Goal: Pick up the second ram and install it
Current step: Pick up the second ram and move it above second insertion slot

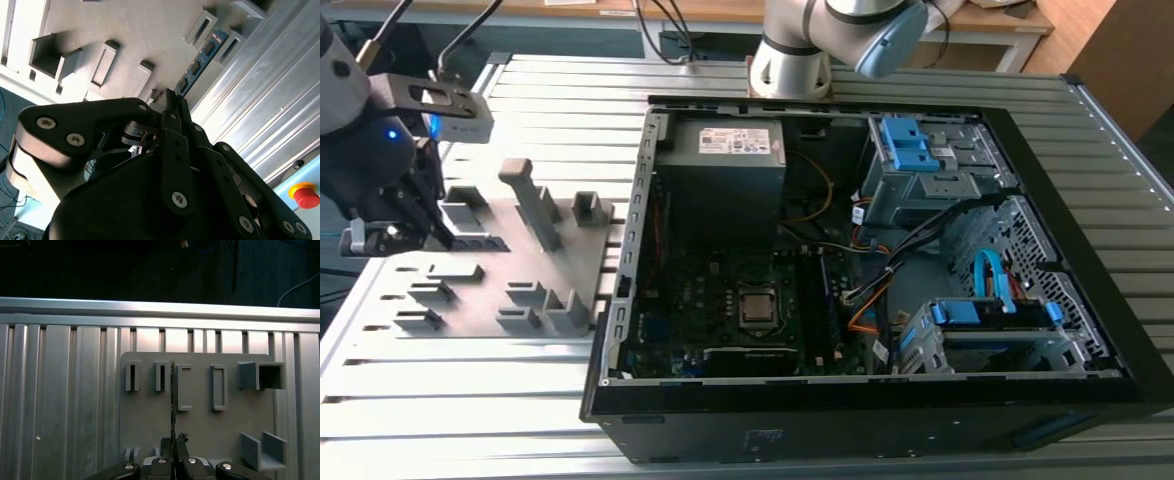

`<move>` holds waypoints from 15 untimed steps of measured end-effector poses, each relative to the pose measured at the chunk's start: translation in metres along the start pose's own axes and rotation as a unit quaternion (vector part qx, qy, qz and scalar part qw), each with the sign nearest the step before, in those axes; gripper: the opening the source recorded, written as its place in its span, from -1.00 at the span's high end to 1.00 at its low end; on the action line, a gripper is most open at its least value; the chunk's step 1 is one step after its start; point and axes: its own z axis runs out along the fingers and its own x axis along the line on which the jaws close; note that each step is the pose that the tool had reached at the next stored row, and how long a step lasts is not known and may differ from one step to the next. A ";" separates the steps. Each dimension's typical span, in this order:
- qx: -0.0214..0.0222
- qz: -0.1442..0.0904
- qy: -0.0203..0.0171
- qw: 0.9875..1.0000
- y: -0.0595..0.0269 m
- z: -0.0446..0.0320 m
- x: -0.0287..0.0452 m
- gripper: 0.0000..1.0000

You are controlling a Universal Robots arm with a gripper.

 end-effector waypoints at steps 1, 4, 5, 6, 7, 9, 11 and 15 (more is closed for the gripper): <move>0.000 0.000 0.000 1.000 0.0001 -0.0016 -0.0001 0.73; 0.000 0.000 0.000 1.000 0.0003 -0.0064 -0.0006 0.73; 0.000 0.000 0.000 1.000 0.0004 -0.0079 -0.0007 0.73; 0.000 0.000 0.000 1.000 0.0005 -0.0092 -0.0008 0.73; 0.000 0.000 0.000 1.000 0.0006 -0.0106 -0.0009 0.73; 0.000 0.000 0.000 1.000 0.0007 -0.0132 -0.0012 0.73; 0.000 0.000 0.000 1.000 0.0009 -0.0158 -0.0014 0.73; 0.000 0.000 0.000 1.000 0.0012 -0.0211 -0.0019 0.73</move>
